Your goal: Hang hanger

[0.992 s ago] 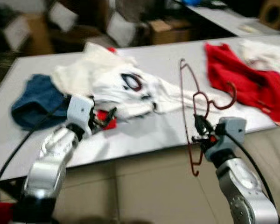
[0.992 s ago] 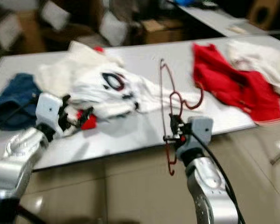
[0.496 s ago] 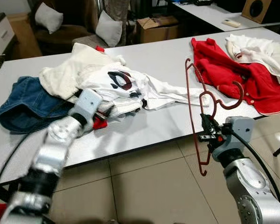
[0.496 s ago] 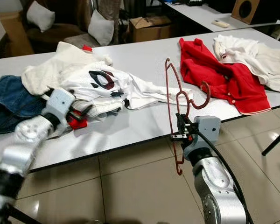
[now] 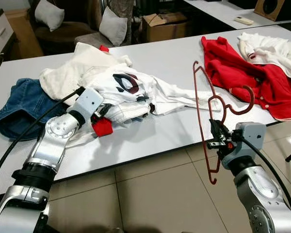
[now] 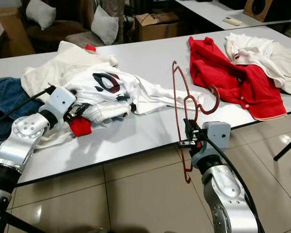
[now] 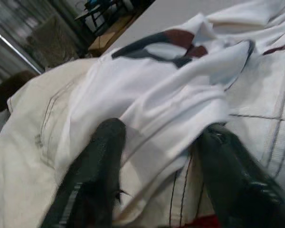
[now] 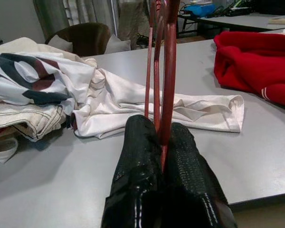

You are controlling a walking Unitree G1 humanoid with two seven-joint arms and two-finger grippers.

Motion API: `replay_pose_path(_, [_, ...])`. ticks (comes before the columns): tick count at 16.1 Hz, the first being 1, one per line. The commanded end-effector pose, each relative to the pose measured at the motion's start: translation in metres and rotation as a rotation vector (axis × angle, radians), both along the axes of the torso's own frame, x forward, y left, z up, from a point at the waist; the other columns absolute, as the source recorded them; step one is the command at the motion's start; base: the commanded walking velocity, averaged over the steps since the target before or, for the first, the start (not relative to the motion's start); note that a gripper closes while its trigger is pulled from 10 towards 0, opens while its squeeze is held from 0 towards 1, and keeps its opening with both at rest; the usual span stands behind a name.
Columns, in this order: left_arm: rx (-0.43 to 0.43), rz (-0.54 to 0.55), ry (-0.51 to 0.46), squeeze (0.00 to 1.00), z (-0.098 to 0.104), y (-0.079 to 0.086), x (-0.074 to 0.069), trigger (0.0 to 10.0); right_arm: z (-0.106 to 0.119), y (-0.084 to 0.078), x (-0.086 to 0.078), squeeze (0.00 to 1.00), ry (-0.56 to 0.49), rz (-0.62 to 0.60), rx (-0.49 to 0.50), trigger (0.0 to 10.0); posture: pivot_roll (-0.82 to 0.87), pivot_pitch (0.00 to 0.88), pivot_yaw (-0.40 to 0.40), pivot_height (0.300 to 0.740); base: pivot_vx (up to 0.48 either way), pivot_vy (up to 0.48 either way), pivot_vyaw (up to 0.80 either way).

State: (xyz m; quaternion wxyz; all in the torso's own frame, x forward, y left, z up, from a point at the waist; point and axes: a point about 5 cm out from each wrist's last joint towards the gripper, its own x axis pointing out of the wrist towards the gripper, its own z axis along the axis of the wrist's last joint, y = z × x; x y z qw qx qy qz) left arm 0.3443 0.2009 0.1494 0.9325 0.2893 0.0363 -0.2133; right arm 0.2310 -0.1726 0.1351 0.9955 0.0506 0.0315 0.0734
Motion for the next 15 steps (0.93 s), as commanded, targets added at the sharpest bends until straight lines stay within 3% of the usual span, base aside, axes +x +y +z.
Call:
replay_pose_path(1, [-0.012, -0.029, -0.014, 0.0, 0.006, -0.002, 0.001, 0.0, 0.003, 0.0, -0.001, 0.0, -0.006, -0.003, 0.003, 10.0, -0.15, 0.0, 0.048, 0.74, 0.0, 0.0, 0.0])
replay_pose_path(12, [0.037, -0.002, -0.002, 0.0, -0.001, 0.002, 0.01, 0.0, 0.003, 0.002, -0.001, 0.0, -0.004, 0.015, 0.0, 10.0, -0.15, 0.0, 0.04, 0.74, 0.0, 0.0, 0.0])
replay_pose_path(15, [0.007, -0.028, -0.006, 0.0, 0.006, -0.004, 0.014, 0.0, 0.005, 0.009, -0.005, 0.0, -0.015, 0.137, -0.025, 10.0, -0.15, 0.0, 0.041, 0.74, 0.0, 0.0, 0.0])
